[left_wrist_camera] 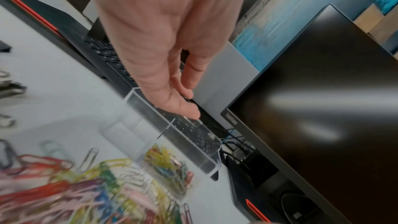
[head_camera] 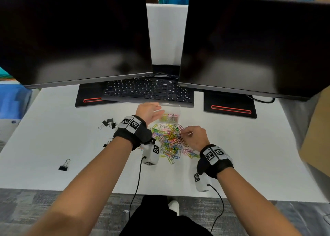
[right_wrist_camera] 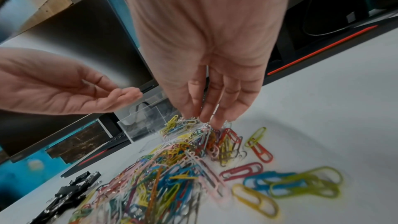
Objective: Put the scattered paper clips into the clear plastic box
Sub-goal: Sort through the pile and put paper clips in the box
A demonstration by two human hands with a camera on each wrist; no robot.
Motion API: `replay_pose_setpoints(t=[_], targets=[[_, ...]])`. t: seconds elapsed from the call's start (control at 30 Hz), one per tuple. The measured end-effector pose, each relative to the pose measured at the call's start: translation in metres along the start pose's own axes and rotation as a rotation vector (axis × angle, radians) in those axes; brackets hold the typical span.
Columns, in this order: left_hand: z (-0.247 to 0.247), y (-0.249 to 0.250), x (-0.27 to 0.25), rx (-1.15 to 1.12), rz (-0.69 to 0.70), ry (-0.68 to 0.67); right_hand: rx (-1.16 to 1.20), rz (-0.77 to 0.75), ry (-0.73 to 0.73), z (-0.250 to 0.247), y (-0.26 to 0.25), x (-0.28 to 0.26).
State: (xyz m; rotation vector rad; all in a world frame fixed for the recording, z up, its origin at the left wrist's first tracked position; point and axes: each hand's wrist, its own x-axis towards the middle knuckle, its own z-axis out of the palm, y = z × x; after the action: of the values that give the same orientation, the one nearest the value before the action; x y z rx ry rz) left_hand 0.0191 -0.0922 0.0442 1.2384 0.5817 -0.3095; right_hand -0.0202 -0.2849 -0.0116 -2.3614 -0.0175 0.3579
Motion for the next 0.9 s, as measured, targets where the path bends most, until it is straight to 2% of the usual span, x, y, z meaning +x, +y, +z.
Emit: replay_pose_setpoints(t=[0.07,0.13,0.3,0.47,0.67,0.77,0.9], targets=[[-0.008,-0.009,-0.001,-0.017,0.012,0.013,0.003,0.006,-0.009,0.003,0.002,0.002],[-0.013,-0.02,-0.003,0.064,0.004,0.061,-0.004,0.002,-0.024,0.007,0.0,0.002],[-0.023,-0.052,-0.003,0.17,-0.084,0.123,-0.016,-0.055,-0.035,0.012,-0.011,0.008],[-0.034,-0.066,-0.007,0.288,-0.079,0.142,-0.14,-0.071,0.013,0.013,-0.011,0.022],[-0.039,-0.079,-0.003,0.274,-0.129,0.141,-0.344,-0.13,-0.07,0.036,-0.002,0.019],[-0.037,-0.083,-0.005,0.281,-0.133,0.141,-0.284,-0.161,-0.013,0.043,-0.003,0.016],[-0.035,-0.086,-0.007,0.305,-0.111,0.151,-0.201,-0.108,0.021,0.037,0.002,0.017]])
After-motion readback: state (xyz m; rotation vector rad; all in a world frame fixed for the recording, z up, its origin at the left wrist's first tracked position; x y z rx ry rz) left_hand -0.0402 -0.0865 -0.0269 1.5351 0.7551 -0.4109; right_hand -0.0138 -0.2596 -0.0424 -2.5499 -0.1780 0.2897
